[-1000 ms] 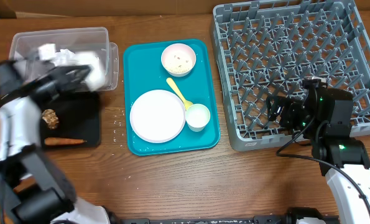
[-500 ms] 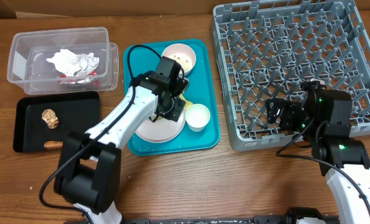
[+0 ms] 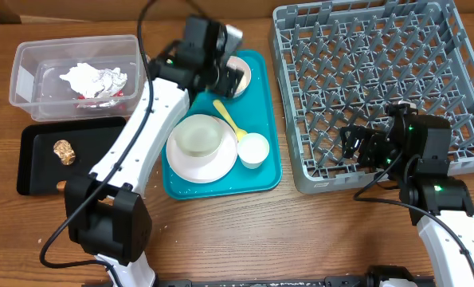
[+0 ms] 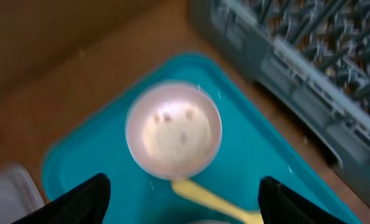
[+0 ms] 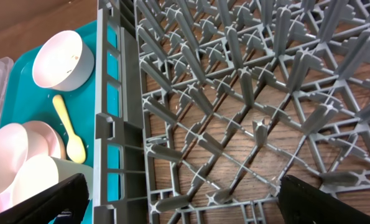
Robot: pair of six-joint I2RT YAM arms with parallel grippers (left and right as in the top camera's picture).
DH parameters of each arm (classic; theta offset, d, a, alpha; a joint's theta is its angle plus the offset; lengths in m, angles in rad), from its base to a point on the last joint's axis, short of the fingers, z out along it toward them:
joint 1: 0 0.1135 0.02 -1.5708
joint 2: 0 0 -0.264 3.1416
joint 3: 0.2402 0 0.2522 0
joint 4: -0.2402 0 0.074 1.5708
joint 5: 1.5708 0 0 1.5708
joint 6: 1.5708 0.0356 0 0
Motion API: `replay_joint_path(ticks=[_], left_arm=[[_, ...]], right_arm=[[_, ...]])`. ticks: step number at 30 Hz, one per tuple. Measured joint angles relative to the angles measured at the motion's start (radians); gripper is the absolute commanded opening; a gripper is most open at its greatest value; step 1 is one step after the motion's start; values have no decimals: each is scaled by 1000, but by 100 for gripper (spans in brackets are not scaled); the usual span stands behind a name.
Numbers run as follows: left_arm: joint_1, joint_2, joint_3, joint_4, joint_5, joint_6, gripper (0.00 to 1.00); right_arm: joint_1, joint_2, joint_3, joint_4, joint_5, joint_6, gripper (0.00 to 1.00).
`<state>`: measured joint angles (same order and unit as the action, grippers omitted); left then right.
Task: Sort waste into correct bins and load items into the dishwasher
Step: 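Grasp the pink bowl of rice with the left gripper, then tip the pink bowl over the black tray to dump the rice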
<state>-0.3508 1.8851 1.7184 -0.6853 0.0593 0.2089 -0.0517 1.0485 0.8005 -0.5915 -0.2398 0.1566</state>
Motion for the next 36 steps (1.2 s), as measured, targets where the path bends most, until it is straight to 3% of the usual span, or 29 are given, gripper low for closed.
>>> replay_joint_path(ticks=[5,11,15,17,23,29,36], left_arm=[[-3,70,6,56,11,214,65],[-36,293,5,65,9,323,60],[-40,340,5,92,6,336,33],[-40,356,5,96,1,343,27],[-41,361,5,134,-30,299,4],[-41,361,16,116,-64,189,4],[-38,294,378,-369,-80,-22,4]], right_arm=[[0,0,0,-2,0,0,100],[0,0,0,-2,0,0,100],[0,0,0,-2,0,0,100],[0,0,0,-1,0,0,100],[0,0,0,0,1,0,100],[0,0,0,0,1,-1,100],[0,0,0,0,1,0,100]])
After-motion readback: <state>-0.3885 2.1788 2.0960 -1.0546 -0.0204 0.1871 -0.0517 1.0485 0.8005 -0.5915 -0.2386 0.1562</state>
